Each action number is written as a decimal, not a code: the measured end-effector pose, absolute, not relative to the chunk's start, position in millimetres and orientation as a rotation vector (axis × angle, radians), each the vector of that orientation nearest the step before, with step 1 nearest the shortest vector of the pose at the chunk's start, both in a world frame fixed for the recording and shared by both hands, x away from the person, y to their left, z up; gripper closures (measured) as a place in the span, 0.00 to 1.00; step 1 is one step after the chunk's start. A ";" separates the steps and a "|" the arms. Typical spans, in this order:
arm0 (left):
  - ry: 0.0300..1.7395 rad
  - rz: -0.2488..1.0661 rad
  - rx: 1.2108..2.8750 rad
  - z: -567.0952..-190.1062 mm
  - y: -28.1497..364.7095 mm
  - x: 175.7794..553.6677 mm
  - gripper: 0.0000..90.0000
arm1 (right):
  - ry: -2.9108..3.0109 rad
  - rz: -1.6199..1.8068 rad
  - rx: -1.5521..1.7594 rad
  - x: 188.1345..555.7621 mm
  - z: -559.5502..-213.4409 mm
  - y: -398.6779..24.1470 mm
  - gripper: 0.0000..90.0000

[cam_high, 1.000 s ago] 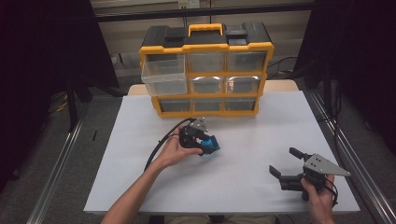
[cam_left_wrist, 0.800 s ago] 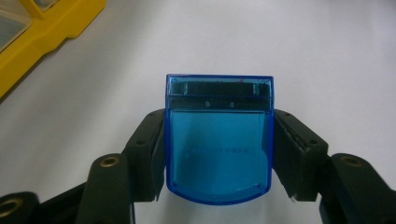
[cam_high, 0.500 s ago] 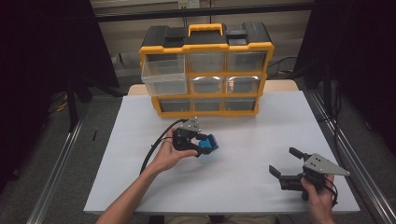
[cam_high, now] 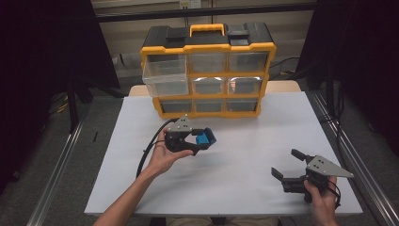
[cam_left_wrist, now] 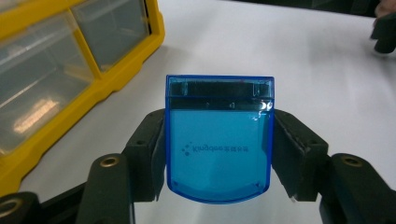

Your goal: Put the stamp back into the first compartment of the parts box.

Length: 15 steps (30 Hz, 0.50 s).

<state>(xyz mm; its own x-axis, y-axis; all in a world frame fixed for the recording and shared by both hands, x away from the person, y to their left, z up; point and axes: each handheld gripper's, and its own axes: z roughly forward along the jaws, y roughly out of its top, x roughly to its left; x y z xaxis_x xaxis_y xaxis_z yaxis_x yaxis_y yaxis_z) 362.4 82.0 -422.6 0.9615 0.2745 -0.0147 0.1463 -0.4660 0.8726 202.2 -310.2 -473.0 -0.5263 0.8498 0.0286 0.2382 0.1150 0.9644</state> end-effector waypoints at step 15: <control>0.273 0.199 1.949 -392.6 88.7 345.1 0.46 | 1.830 1.445 1.054 201.3 -472.7 -310.7 0.00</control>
<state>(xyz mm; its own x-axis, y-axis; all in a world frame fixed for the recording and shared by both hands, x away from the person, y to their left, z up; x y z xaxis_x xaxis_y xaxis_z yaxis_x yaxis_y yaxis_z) 345.1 88.7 -392.6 0.9592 0.2823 0.0114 0.0978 -0.3696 0.9240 201.3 -310.7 -472.7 -0.5235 0.8514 0.0331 0.2297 0.1036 0.9677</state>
